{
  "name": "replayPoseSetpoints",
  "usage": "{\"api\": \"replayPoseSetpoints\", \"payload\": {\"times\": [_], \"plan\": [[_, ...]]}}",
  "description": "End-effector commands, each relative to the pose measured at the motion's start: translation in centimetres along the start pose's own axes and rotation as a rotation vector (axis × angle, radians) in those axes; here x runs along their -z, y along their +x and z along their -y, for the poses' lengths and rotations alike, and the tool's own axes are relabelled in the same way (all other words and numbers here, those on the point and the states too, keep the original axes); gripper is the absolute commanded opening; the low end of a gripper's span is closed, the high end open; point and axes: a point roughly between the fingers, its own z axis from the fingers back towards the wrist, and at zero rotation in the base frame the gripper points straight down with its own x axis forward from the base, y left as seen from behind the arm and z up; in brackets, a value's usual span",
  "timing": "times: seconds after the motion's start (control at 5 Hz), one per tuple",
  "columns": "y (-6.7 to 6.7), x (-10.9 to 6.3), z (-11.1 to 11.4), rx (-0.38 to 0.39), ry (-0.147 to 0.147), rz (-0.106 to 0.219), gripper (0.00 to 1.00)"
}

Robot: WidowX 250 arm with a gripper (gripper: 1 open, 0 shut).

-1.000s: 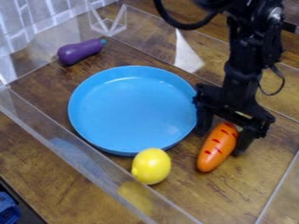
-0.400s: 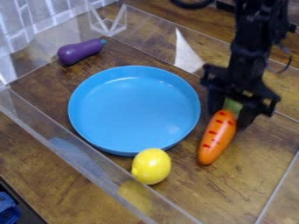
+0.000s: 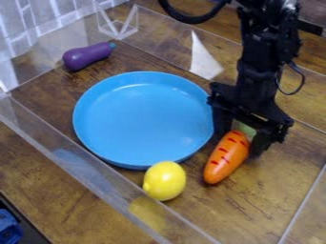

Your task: Move the carrot to the right side

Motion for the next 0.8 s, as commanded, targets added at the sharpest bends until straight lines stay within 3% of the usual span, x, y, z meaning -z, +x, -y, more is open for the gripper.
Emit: {"api": "replayPoseSetpoints", "payload": {"times": [0.0, 0.2, 0.4, 0.6], "plan": [[0.9, -3.9, -1.1, -0.008, -0.007, 0.115, 1.00], [1.0, -3.5, -2.2, -0.038, 0.002, 0.119, 1.00], [1.2, -2.6, -3.2, -0.065, 0.009, 0.116, 0.00], [1.5, -2.1, -3.8, -0.091, 0.003, 0.122, 1.00]]}}
